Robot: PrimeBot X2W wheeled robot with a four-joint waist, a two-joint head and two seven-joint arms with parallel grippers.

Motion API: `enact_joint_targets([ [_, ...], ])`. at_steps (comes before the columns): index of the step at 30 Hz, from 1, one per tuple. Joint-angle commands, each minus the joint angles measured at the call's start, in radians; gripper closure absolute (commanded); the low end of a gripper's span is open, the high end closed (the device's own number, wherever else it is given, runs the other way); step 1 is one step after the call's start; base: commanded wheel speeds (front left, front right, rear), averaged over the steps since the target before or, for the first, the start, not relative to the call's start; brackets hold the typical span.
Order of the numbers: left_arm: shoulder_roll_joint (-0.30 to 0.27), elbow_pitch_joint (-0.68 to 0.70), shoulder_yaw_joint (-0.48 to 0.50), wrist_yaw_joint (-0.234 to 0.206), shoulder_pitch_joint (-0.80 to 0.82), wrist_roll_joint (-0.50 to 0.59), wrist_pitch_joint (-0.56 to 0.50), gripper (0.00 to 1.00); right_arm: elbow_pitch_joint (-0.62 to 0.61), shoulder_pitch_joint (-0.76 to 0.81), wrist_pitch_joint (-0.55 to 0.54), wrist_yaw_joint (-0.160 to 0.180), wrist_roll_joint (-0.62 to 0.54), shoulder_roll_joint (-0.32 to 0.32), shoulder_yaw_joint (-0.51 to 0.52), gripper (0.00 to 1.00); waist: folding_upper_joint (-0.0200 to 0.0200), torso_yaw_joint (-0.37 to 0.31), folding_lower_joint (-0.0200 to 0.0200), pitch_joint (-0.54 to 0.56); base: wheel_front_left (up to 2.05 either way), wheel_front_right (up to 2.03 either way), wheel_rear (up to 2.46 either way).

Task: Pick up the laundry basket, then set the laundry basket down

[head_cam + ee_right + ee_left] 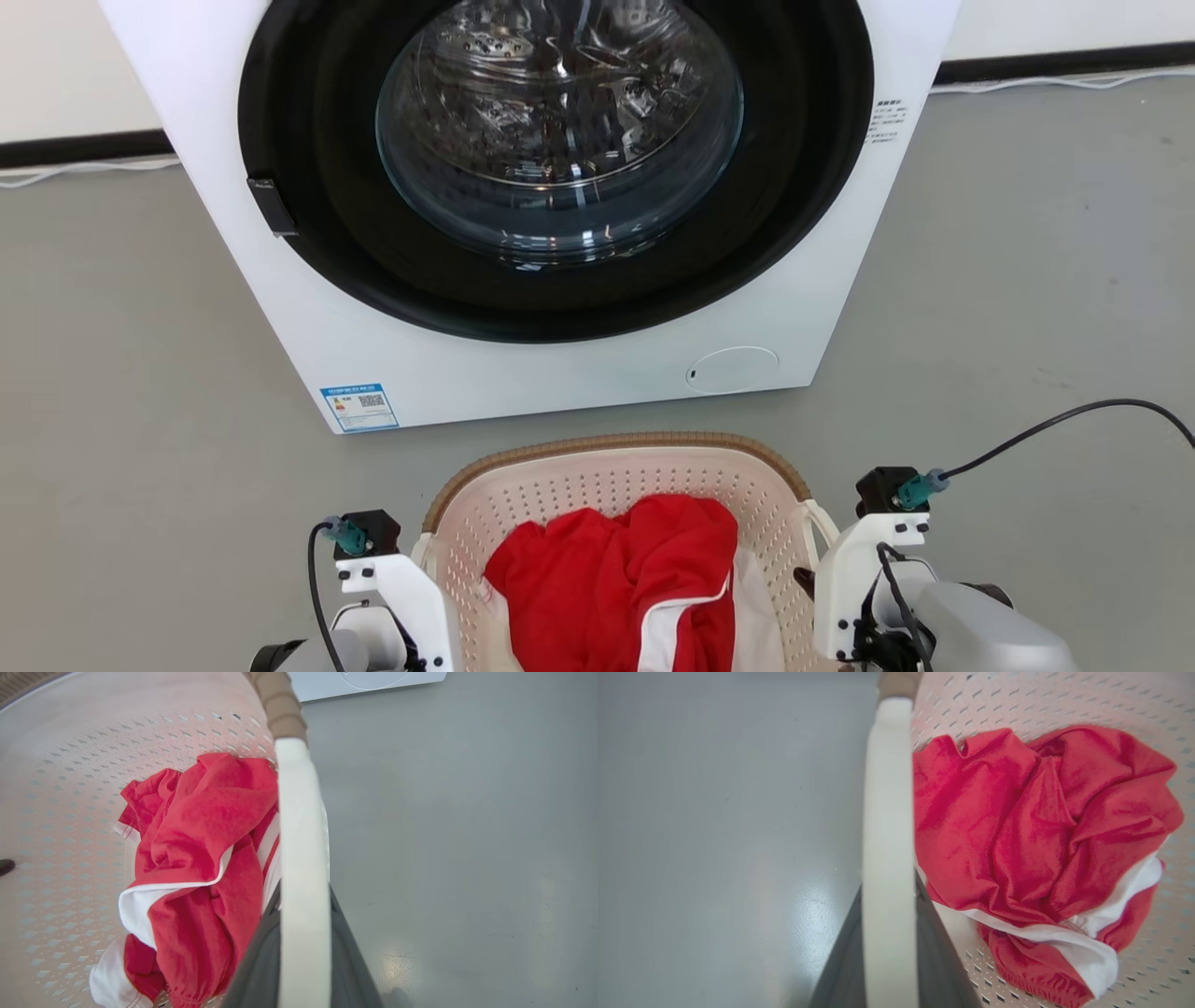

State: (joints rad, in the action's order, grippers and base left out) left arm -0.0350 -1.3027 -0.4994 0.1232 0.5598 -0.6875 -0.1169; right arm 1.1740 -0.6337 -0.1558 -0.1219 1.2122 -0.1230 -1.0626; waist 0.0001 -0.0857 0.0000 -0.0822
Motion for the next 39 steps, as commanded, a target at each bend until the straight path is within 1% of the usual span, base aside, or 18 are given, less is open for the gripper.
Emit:
enact_joint_targets([
  [1,-0.015,0.014,0.015,0.007,0.003,-0.012,-0.008,1.0,-0.022,0.009,-0.011,-0.009,0.013,0.012,-0.011,1.0,-0.0001,-0.002,0.0,0.008,0.0,0.0,0.0],
  [5,-0.015,0.013,0.008,0.007,-0.004,-0.024,-0.043,1.0,-0.032,0.014,-0.041,-0.009,0.035,0.007,-0.026,1.0,-0.0001,-0.003,0.0,0.02,0.0,0.0,0.0],
  [15,-0.016,0.012,0.003,0.007,-0.008,-0.034,-0.058,1.0,-0.042,0.014,-0.065,-0.009,0.066,0.001,-0.051,1.0,-0.0001,-0.005,0.0,0.027,0.0,0.0,0.0],
  [23,-0.016,0.012,-0.001,0.004,-0.008,-0.041,-0.062,1.0,-0.061,0.012,-0.05,-0.009,0.086,-0.004,-0.072,1.0,-0.0001,-0.006,0.0,0.025,0.0,0.0,0.0],
  [39,-0.017,0.012,-0.009,0.001,-0.005,-0.054,-0.056,1.0,-0.062,0.004,-0.033,-0.009,0.122,-0.004,-0.109,1.0,-0.0001,-0.006,0.0,0.023,0.0,0.0,0.0],
])
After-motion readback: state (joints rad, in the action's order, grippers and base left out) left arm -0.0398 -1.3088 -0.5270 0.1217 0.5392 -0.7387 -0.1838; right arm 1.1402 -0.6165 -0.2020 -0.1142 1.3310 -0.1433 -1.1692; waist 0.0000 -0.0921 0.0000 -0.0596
